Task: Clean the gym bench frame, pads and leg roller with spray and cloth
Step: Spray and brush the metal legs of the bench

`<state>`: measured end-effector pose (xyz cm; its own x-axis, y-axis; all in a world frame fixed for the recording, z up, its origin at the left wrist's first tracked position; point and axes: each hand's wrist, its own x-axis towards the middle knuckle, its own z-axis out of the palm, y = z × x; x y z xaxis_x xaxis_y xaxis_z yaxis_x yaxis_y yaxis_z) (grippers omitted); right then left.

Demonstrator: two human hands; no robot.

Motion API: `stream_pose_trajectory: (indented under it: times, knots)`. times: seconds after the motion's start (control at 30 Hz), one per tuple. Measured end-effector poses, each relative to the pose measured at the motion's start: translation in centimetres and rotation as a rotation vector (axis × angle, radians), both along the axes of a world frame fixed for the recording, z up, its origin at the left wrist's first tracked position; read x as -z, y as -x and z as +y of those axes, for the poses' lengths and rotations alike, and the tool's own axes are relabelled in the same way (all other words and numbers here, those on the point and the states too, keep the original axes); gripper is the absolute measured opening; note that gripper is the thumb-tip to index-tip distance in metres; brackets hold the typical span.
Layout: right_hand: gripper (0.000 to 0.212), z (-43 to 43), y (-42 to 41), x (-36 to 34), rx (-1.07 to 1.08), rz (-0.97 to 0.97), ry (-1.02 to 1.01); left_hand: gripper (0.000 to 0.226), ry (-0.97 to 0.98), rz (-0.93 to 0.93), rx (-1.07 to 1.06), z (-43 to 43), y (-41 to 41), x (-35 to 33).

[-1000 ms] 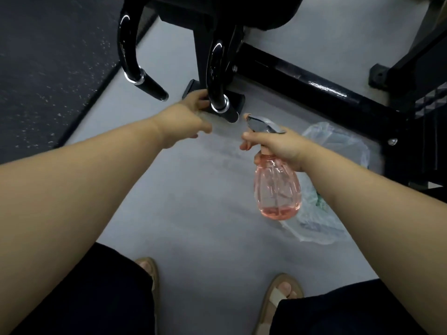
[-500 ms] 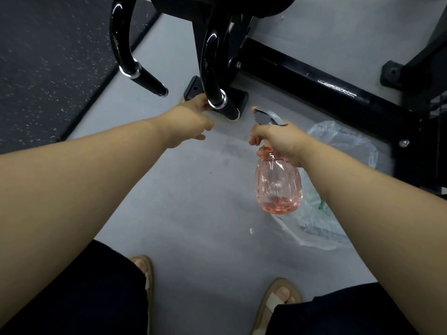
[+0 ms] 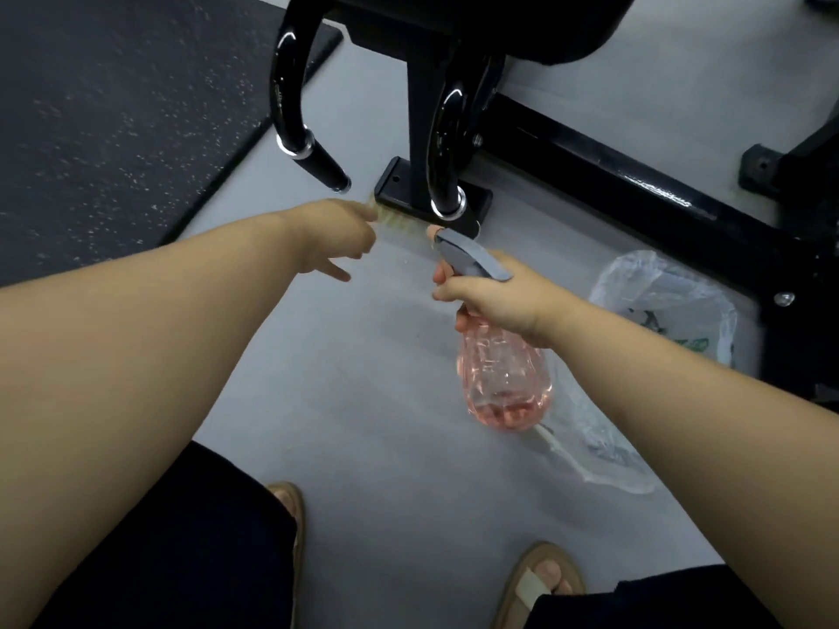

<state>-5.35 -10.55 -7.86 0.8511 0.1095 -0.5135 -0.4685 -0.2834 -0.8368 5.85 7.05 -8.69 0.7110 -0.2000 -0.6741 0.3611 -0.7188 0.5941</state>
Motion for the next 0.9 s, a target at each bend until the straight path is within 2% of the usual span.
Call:
stream_pose_trajectory:
  times: [0.1,0.2,0.3,0.37,0.6,0.73,0.9]
  knots:
    - [0.037,2.3,-0.6,-0.1,-0.019,-0.045,0.005,0.056,-0.050,-0.034,-0.233,3.1,-1.6,0.1]
    - [0.034,4.7,-1.7,-0.5,0.006,-0.067,-0.033,0.065,0.011,-0.139,-0.347,5.2,-2.9,0.0]
    - [0.015,6.7,-3.5,-0.9,0.097,-0.055,-0.066,0.071,0.119,-0.196,-0.337,5.6,-3.3,-0.3]
    - [0.011,7.5,-4.7,-1.0,0.151,-0.054,-0.083,0.073,0.154,-0.208,-0.308,5.4,-3.4,-0.3]
    - [0.022,9.2,-7.3,-0.7,0.253,0.004,-0.079,0.071,0.180,-0.198,-0.261,6.3,-4.3,0.2]
    - [0.020,9.8,-7.7,-0.3,0.231,0.031,-0.036,0.069,0.202,-0.186,-0.221,6.7,-4.6,0.4]
    - [0.020,10.0,-8.2,0.1,0.357,0.051,-0.013,0.068,0.225,-0.179,-0.226,7.0,-4.8,0.6]
